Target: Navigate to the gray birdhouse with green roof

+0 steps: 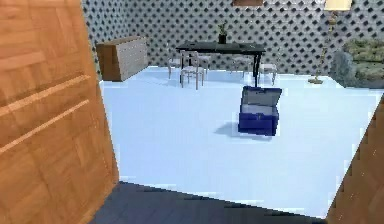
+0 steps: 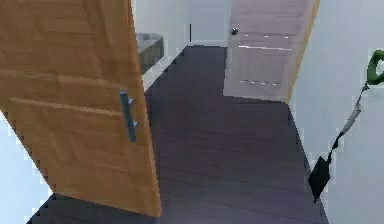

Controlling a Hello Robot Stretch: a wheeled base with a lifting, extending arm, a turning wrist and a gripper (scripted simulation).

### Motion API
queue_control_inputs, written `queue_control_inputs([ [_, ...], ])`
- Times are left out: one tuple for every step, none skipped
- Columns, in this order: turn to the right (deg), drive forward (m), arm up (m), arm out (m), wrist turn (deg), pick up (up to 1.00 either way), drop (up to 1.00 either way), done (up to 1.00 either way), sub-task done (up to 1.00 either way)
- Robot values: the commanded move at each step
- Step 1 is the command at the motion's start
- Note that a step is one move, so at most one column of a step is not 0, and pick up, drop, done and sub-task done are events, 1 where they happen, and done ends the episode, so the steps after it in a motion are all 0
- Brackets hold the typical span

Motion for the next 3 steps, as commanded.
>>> queue_control_inputs([
  [0.0,1.0,0.0,0.0,0.0,0.0,0.0,0.0,0.0],
  [3.0,0.0,0.0,0.0,0.0,0.0,0.0,0.0,0.0],
  [0.0,0.8,0.0,0.0,0.0,0.0,0.0,0.0,0.0],
])
